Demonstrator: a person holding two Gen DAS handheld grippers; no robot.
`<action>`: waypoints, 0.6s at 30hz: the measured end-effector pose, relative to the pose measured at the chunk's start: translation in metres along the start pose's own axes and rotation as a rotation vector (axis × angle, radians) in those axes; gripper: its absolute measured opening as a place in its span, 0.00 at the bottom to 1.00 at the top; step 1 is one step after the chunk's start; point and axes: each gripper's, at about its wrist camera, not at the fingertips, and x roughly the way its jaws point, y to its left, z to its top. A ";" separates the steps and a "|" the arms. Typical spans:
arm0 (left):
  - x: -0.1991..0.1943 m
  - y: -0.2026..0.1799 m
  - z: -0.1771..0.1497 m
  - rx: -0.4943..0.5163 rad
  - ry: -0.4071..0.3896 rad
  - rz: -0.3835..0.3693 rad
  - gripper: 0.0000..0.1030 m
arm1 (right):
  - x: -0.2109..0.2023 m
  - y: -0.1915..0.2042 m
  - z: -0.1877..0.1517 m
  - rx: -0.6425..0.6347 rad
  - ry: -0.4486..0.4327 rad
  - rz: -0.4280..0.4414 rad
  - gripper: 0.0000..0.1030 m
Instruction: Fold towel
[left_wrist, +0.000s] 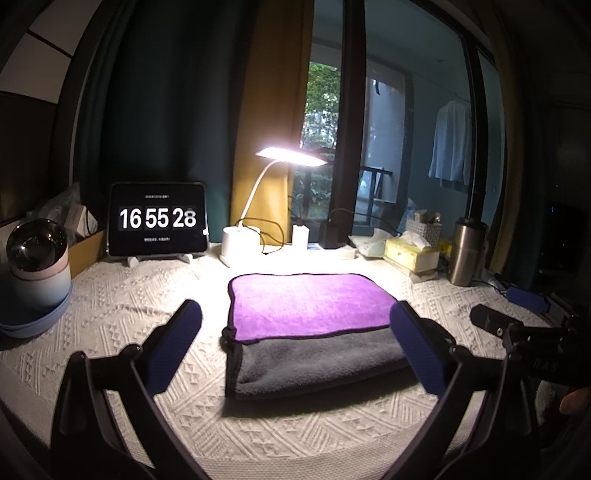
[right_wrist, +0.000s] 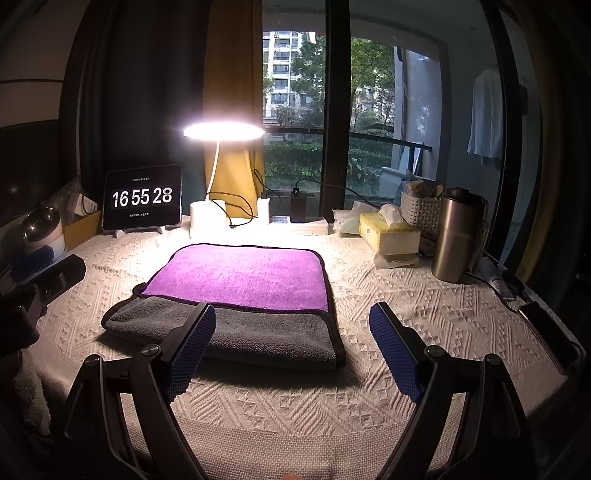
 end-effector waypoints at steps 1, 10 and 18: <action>0.000 0.000 0.000 0.000 0.001 0.001 0.99 | 0.000 0.000 0.000 0.000 0.001 0.000 0.85; 0.013 0.005 0.002 0.001 0.039 0.007 0.99 | 0.007 0.000 0.000 -0.009 0.014 0.021 0.85; 0.050 0.024 0.003 -0.014 0.150 0.048 0.99 | 0.030 -0.014 0.005 -0.002 0.043 0.041 0.85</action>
